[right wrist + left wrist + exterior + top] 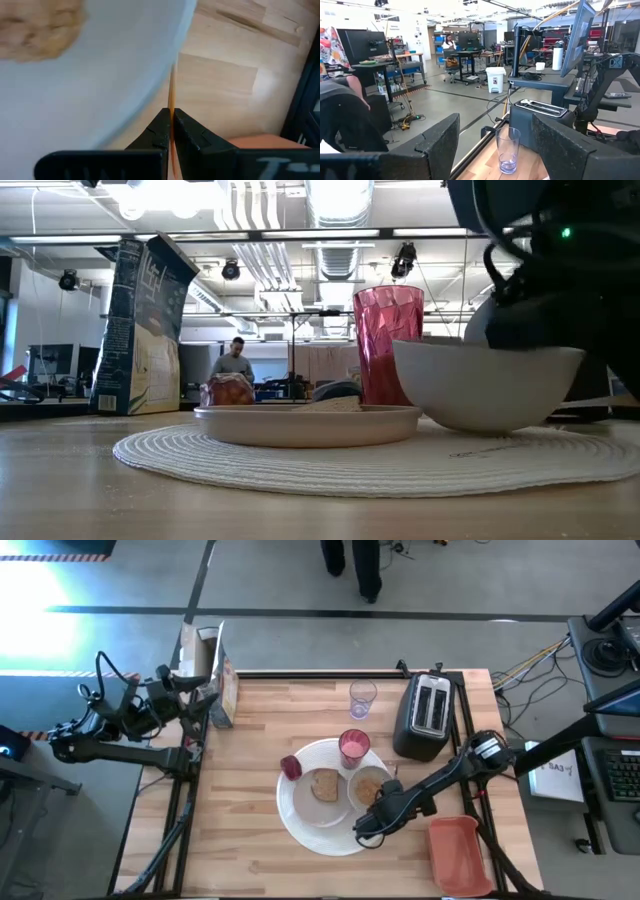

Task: Arrange a breakfast setting
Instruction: Put the orange spoon from the transparent cup to the right of the white bowl

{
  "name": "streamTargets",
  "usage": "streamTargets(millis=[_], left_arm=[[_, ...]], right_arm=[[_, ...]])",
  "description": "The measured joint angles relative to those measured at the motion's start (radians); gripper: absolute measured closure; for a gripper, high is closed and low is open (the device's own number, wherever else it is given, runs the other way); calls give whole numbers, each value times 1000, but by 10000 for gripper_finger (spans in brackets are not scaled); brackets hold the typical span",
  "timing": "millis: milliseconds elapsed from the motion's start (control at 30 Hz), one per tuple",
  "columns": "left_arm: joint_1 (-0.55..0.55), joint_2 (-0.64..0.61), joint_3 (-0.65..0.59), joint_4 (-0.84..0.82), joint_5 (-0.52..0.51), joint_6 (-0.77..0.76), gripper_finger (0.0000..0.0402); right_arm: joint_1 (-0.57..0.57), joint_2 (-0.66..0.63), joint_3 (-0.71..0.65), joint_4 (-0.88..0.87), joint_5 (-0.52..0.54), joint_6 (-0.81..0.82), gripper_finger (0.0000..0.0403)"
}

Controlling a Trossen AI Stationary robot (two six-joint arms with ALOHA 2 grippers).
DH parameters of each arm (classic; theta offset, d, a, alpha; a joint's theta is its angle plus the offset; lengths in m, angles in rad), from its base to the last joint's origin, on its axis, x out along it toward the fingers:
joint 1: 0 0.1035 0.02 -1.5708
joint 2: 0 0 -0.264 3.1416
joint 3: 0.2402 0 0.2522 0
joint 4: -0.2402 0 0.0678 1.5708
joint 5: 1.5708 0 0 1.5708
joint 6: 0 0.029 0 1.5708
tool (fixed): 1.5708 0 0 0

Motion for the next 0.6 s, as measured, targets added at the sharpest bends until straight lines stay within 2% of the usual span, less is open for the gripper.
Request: streamTargets(millis=[367,600], left_arm=[[0,0,12,0,0,0,171],[0,0,13,0,0,0,171]], right_arm=[[5,-70,52,4,-2,-55,393],[5,-70,53,24,-9,-118,369]])
